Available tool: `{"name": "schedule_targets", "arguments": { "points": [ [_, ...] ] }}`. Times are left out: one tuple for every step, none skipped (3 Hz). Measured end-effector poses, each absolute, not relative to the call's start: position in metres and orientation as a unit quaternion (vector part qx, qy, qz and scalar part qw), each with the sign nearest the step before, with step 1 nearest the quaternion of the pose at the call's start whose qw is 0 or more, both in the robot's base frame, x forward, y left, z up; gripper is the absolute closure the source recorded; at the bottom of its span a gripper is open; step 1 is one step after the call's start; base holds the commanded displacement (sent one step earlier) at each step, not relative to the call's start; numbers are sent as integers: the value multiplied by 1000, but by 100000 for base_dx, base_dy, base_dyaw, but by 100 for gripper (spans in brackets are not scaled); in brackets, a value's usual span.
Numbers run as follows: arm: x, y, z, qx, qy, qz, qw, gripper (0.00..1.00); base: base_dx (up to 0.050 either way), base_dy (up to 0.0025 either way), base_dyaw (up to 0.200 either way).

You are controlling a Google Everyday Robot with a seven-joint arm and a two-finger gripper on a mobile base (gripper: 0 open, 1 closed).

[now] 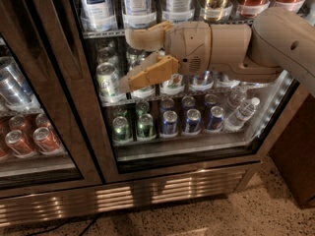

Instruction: Open right fridge door

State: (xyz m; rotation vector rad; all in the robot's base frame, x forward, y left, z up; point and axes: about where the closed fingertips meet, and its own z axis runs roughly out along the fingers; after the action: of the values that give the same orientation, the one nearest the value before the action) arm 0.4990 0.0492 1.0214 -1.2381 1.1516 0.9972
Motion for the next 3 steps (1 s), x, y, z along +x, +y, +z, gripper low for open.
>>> {"name": "schedule_targets", "arguments": {
  "points": [
    [485, 58, 1021, -524, 488, 422, 556, 0, 0, 0, 0],
    [473, 66, 1021, -524, 488, 422, 556, 0, 0, 0, 0],
    [473, 66, 1021, -524, 488, 422, 556, 0, 0, 0, 0]
  ]
}}
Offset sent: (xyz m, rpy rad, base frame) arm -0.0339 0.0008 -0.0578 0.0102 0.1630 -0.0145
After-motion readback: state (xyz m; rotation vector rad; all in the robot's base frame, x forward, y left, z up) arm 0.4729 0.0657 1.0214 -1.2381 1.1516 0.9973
